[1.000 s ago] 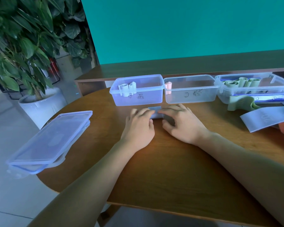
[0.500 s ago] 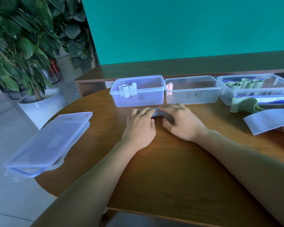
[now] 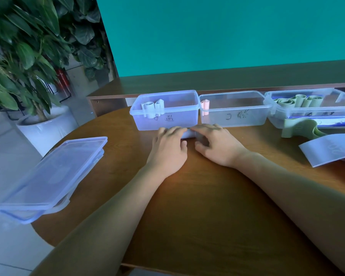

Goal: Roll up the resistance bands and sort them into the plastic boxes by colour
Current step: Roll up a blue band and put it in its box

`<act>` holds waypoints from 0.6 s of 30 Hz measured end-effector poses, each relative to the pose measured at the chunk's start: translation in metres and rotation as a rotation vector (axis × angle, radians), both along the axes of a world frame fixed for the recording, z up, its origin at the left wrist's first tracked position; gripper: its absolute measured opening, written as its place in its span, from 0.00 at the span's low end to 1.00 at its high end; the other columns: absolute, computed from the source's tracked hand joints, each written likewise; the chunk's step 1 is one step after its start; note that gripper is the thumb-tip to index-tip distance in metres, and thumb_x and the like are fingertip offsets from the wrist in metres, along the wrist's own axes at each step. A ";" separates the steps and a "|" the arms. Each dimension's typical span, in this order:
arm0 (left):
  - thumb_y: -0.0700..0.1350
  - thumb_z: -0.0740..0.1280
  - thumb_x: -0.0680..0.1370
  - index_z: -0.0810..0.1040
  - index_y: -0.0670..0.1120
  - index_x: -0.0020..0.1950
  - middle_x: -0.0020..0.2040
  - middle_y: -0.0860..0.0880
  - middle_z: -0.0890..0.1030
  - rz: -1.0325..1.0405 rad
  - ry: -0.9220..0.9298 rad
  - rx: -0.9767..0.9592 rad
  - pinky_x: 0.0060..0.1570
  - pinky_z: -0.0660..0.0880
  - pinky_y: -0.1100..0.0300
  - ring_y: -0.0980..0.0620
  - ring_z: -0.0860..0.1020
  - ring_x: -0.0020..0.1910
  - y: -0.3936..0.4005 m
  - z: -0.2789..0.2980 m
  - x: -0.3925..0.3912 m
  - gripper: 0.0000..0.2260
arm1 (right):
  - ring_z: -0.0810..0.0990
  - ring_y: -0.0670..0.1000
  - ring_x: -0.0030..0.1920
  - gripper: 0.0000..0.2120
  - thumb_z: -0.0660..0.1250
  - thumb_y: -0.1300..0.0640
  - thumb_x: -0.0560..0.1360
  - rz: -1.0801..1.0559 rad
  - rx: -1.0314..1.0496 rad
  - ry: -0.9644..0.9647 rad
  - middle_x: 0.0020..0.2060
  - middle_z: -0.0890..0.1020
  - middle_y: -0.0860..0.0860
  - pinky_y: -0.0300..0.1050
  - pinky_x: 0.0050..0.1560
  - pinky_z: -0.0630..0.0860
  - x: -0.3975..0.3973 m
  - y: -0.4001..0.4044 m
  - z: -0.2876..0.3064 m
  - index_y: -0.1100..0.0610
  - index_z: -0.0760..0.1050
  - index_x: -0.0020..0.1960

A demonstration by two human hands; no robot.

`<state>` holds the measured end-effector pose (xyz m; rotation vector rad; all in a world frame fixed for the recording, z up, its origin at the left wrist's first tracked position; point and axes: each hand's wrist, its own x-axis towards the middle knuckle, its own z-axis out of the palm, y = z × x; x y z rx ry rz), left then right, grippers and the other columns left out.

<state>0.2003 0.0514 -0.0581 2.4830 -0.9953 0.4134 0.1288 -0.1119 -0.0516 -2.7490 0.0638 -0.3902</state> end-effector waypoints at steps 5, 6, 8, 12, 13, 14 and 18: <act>0.49 0.61 0.83 0.67 0.53 0.76 0.72 0.54 0.72 0.026 0.067 0.015 0.69 0.63 0.49 0.48 0.65 0.69 -0.007 0.001 0.011 0.20 | 0.71 0.55 0.67 0.22 0.60 0.50 0.82 -0.056 -0.032 0.008 0.71 0.74 0.48 0.55 0.69 0.67 0.016 -0.001 -0.002 0.48 0.67 0.75; 0.49 0.61 0.83 0.67 0.53 0.76 0.72 0.54 0.72 0.029 0.080 0.014 0.70 0.62 0.49 0.48 0.65 0.69 -0.008 0.001 0.013 0.20 | 0.72 0.55 0.66 0.21 0.60 0.51 0.82 -0.063 -0.026 0.002 0.69 0.75 0.49 0.55 0.68 0.68 0.019 -0.001 -0.003 0.49 0.68 0.75; 0.49 0.61 0.83 0.68 0.53 0.75 0.71 0.54 0.73 0.032 0.099 0.002 0.69 0.62 0.49 0.47 0.65 0.69 -0.010 0.002 0.017 0.20 | 0.73 0.57 0.63 0.18 0.59 0.53 0.83 -0.078 -0.004 -0.023 0.66 0.77 0.51 0.55 0.65 0.70 0.025 -0.001 -0.005 0.50 0.70 0.73; 0.50 0.66 0.81 0.73 0.53 0.71 0.65 0.52 0.78 0.021 0.128 -0.082 0.65 0.68 0.48 0.46 0.69 0.64 -0.012 0.002 0.026 0.18 | 0.74 0.56 0.56 0.12 0.60 0.58 0.83 -0.069 0.048 -0.078 0.55 0.80 0.54 0.57 0.56 0.75 0.033 -0.003 -0.010 0.54 0.76 0.65; 0.51 0.67 0.80 0.74 0.52 0.70 0.64 0.52 0.79 0.011 0.135 -0.101 0.64 0.69 0.48 0.46 0.69 0.63 -0.013 0.001 0.028 0.18 | 0.73 0.56 0.55 0.11 0.60 0.58 0.83 -0.058 0.053 -0.084 0.53 0.79 0.54 0.57 0.55 0.75 0.033 -0.004 -0.011 0.55 0.76 0.63; 0.51 0.68 0.80 0.75 0.52 0.69 0.62 0.51 0.80 0.001 0.136 -0.115 0.63 0.69 0.48 0.47 0.70 0.62 -0.013 0.001 0.030 0.17 | 0.73 0.56 0.54 0.11 0.60 0.59 0.83 -0.044 0.055 -0.090 0.52 0.79 0.54 0.56 0.55 0.75 0.033 -0.004 -0.012 0.56 0.76 0.63; 0.50 0.69 0.79 0.78 0.51 0.65 0.56 0.48 0.80 -0.016 0.104 -0.135 0.56 0.73 0.51 0.48 0.73 0.59 -0.012 0.003 0.031 0.15 | 0.73 0.56 0.58 0.15 0.60 0.59 0.83 0.005 0.066 -0.118 0.59 0.79 0.56 0.49 0.59 0.72 0.030 -0.004 -0.010 0.58 0.73 0.70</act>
